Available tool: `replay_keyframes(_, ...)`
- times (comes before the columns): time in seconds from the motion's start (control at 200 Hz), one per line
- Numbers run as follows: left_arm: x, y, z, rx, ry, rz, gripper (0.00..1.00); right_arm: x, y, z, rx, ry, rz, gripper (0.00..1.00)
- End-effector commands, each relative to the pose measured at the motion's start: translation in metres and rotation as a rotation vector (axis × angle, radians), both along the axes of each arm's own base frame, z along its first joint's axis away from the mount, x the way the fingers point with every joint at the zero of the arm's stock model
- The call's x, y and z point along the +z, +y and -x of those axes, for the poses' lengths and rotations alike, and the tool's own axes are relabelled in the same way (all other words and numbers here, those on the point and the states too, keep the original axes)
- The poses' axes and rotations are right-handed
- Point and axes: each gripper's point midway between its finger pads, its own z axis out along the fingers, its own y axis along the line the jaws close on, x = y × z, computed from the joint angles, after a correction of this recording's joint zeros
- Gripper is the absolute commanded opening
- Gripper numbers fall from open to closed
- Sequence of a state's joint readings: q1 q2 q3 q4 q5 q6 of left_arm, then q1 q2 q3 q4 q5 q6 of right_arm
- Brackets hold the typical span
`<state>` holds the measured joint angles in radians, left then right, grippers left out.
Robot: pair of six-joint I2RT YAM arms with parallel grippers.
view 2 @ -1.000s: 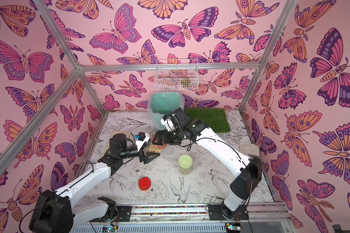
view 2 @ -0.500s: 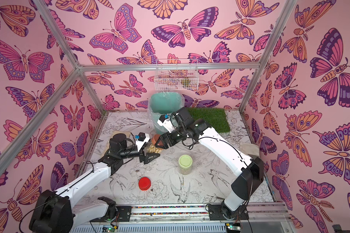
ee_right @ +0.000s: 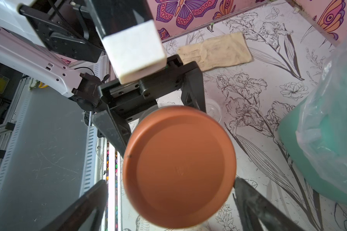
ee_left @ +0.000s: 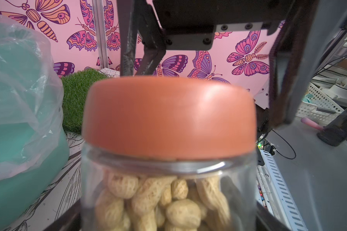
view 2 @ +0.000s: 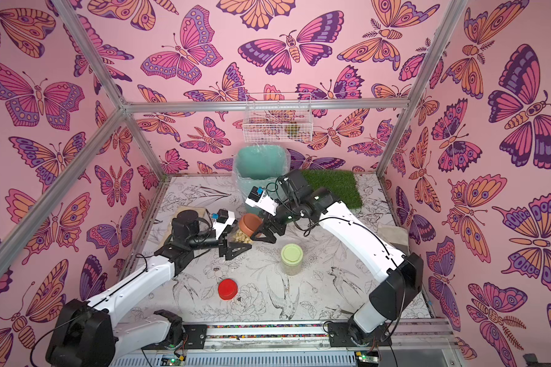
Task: Empty moldy peanuts from jars
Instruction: Unscrew the lid from the jar.
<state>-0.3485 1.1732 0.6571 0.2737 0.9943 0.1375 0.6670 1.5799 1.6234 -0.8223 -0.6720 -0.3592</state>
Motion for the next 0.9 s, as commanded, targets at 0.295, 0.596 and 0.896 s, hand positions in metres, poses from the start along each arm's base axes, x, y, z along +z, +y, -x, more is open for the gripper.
replay_keyframes(0.295,0.024,0.004,-0.007,0.049,-0.128,0.019,0.00,0.041,-0.022,-0.029,-0.554,0.461,-0.064,0.99)
replay_keyframes(0.596,0.021,0.007,-0.010,0.078,-0.154,0.002,0.00,-0.003,-0.012,-0.028,-0.791,0.638,0.009,0.99)
replay_keyframes(0.896,0.018,0.007,-0.010,0.081,-0.150,-0.002,0.00,0.014,0.009,-0.023,-0.733,0.648,-0.061,0.99)
